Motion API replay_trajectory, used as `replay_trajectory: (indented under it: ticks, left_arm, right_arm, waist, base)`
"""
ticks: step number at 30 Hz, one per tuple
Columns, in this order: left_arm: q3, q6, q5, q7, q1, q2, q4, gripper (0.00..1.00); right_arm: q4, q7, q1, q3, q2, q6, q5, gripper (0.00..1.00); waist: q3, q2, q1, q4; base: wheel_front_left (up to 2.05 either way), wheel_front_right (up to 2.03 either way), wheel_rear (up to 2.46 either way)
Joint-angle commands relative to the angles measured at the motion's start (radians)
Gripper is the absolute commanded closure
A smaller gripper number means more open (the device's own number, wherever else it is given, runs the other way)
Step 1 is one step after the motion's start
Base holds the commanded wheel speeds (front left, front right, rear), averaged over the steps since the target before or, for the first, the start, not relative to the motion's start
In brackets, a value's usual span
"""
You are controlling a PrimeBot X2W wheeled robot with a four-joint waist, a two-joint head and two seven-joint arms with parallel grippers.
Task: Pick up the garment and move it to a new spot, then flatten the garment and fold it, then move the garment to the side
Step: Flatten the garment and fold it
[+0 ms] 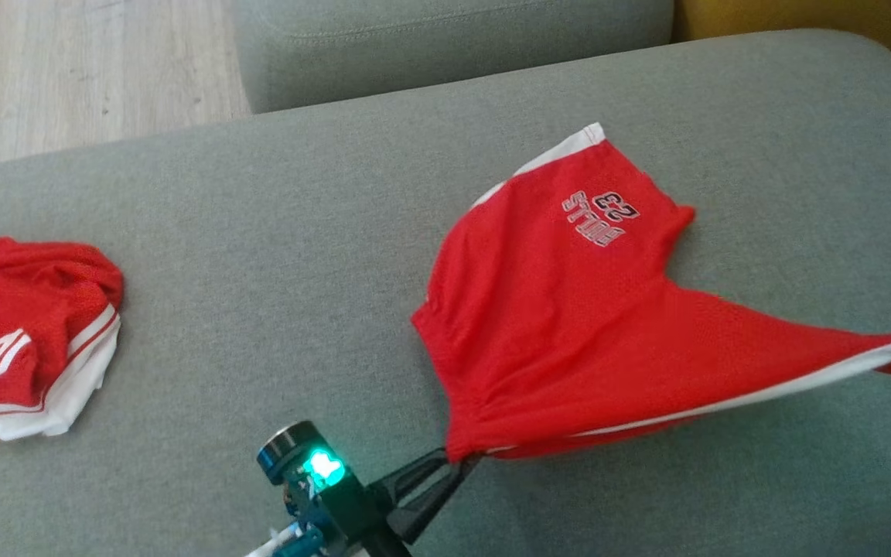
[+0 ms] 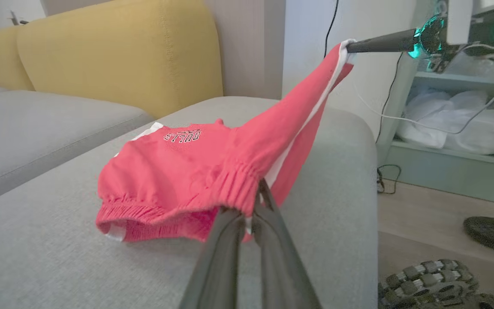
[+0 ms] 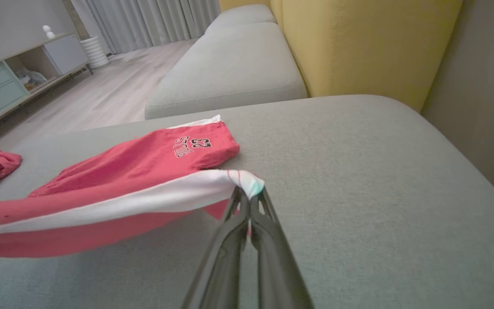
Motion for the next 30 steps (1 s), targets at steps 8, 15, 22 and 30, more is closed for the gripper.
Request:
replay_trajectory:
  ticks: [8, 15, 22, 30]
  left_arm:
    - [0.025, 0.002, -0.132, 0.07, -0.047, 0.03, -0.171, 1.0]
    - [0.046, 0.002, -0.245, 0.113, -0.177, -0.039, -0.107, 1.0]
    - [0.035, 0.002, -0.406, 0.149, -0.335, -0.1, 0.027, 1.0]
    - [-0.006, 0.002, -0.484, 0.163, -0.48, -0.117, 0.154, 1.0]
  right_arm:
    - [-0.17, 0.137, -0.011, -0.16, 0.005, 0.007, -0.084, 1.0]
    - [-0.1, 0.314, -0.296, -0.047, -0.011, 0.007, -0.142, 1.0]
    - [0.095, 0.4, -0.627, 0.109, -0.021, 0.007, -0.205, 1.0]
    - [0.327, 0.348, -0.906, 0.289, -0.026, 0.007, -0.196, 1.0]
  waist:
    - [0.04, 0.0, 0.0001, 0.038]
    - [0.146, 0.0, 0.0001, 0.097]
    - [0.252, 0.0, 0.0001, 0.161]
    - [0.33, 0.0, 0.0001, 0.208]
  base:
    - [0.0, 0.0, 0.0]
    - [0.0, 0.0, 0.0]
    - [0.0, 0.0, 0.0]
    - [0.0, 0.0, 0.0]
